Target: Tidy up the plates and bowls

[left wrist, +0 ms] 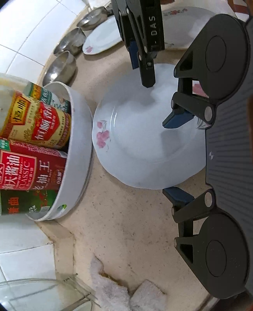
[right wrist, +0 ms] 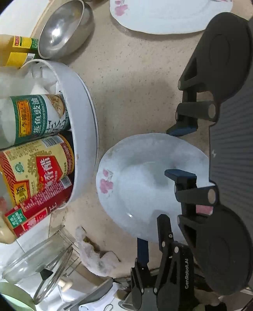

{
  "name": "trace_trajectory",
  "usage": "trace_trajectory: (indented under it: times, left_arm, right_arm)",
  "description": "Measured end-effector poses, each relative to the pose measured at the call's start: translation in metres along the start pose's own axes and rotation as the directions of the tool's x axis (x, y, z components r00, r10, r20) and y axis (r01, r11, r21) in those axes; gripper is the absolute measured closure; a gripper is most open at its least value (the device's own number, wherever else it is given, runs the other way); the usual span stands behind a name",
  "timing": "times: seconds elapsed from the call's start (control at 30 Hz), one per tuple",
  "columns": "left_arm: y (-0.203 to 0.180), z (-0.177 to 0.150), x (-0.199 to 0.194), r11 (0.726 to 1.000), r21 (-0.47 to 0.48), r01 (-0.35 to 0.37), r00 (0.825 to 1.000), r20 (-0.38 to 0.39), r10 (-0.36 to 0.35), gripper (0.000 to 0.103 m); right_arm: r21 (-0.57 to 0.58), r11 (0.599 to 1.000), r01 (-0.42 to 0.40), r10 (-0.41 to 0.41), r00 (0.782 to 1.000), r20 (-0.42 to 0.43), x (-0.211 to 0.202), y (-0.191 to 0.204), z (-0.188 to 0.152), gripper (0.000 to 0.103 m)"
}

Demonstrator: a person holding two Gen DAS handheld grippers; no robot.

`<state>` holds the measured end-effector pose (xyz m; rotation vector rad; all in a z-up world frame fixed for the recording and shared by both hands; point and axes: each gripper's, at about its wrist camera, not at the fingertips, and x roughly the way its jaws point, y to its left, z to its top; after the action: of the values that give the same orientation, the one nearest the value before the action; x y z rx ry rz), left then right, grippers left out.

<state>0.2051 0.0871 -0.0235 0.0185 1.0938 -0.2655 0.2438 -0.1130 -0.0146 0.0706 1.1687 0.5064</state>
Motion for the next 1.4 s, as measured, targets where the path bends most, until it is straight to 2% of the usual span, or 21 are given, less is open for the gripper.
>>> trace_trajectory:
  times: [0.23, 0.5, 0.73, 0.9, 1.03, 1.1, 1.2, 1.3, 1.4]
  left_arm:
    - [-0.009, 0.007, -0.007, 1.0, 0.014, 0.011, 1.0, 0.026, -0.012, 0.031]
    - [-0.016, 0.011, -0.008, 0.999, 0.032, 0.033, 0.999, 0.016, -0.034, 0.031]
    - [-0.024, 0.017, -0.007, 0.997, 0.058, 0.05, 0.999, 0.016, -0.051, 0.031]
    - [-0.022, 0.017, 0.004, 0.996, 0.063, 0.066, 0.998, 0.005, -0.067, 0.032]
    - [-0.018, 0.005, 0.009, 0.995, 0.049, 0.091, 0.996, 0.02, -0.092, 0.033]
    - [-0.016, -0.002, 0.005, 0.993, 0.051, 0.106, 0.992, 0.056, -0.109, 0.031]
    - [-0.009, -0.023, -0.007, 0.985, 0.068, 0.158, 0.977, 0.132, -0.166, 0.022]
    - [-0.008, -0.048, -0.014, 0.978, 0.051, 0.2, 0.965, 0.16, -0.206, 0.019]
    - [-0.005, -0.069, -0.007, 0.968, -0.031, 0.251, 0.95, 0.198, -0.24, 0.02]
  right_arm:
    - [0.04, 0.999, -0.008, 0.007, 1.0, 0.008, -0.01, -0.012, 0.001, 0.067]
    - [0.101, 0.994, -0.038, 0.036, 0.999, 0.021, -0.024, -0.024, -0.001, 0.067]
    - [0.122, 0.992, -0.029, 0.025, 0.999, 0.034, -0.035, -0.031, -0.003, 0.067]
    - [0.139, 0.99, -0.018, 0.016, 1.0, 0.013, -0.025, -0.038, -0.006, 0.068]
    - [0.143, 0.99, -0.018, 0.017, 1.0, 0.009, -0.017, -0.042, -0.01, 0.07]
    - [0.15, 0.988, -0.034, 0.032, 0.999, 0.015, -0.016, -0.045, -0.012, 0.07]
    - [0.144, 0.988, -0.062, 0.059, 0.998, 0.021, -0.015, -0.05, -0.014, 0.07]
    - [0.127, 0.988, -0.084, 0.081, 0.996, 0.032, -0.016, -0.052, -0.016, 0.07]
    - [0.08, 0.99, -0.116, 0.112, 0.992, 0.049, -0.016, -0.052, -0.02, 0.068]
